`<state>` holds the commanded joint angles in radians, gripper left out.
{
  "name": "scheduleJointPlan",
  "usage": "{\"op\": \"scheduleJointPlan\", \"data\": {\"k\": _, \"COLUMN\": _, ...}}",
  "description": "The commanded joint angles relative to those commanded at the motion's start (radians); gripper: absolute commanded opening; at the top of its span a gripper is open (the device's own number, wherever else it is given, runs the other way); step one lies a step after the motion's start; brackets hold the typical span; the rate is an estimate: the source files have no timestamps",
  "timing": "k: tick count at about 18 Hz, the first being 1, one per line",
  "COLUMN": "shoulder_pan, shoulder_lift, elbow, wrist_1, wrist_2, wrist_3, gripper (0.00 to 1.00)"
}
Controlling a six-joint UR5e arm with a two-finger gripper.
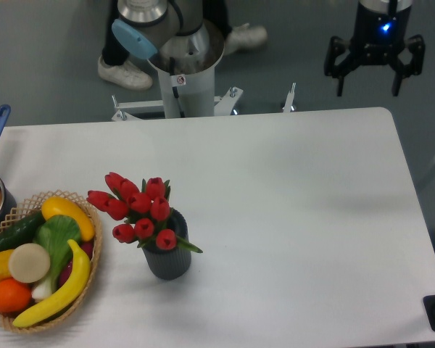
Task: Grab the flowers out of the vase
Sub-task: 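Move the open gripper down toward the red tulips in the grey vase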
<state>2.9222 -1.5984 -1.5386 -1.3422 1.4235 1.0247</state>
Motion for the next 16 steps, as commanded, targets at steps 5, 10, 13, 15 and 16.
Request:
{"op": "scheduleJointPlan", "data": {"k": 5, "shoulder_pan": 0.002, "shoulder_lift": -0.002, "elbow": 0.002, "wrist_1": 0.000, "wrist_2": -0.002, "wrist_3": 0.000, "gripper": 1.00}}
{"op": "scheduleJointPlan", "data": {"k": 10, "shoulder_pan": 0.002, "shoulder_lift": -0.006, "elbow": -0.065, "wrist_1": 0.044, "wrist_2": -0.064, "wrist_3": -0.006, "gripper": 1.00}}
{"op": "scheduleJointPlan", "data": {"k": 13, "shoulder_pan": 0.002, "shoulder_lift": 0.003, "elbow": -0.164, "wrist_1": 0.165, "wrist_2": -0.064, "wrist_3": -0.008, "gripper": 1.00}}
{"op": "scheduleJointPlan", "data": {"k": 15, "shoulder_pan": 0.002, "shoulder_lift": 0.005, "elbow": -0.192, "wrist_1": 0.209, "wrist_2": -0.066, "wrist_3": -0.009, "gripper": 1.00}}
{"op": "scheduleJointPlan", "data": {"k": 16, "shoulder_pan": 0.000, "shoulder_lift": 0.002, "elbow": -0.195, "wrist_1": 0.209, "wrist_2": -0.067, "wrist_3": -0.009, "gripper": 1.00}}
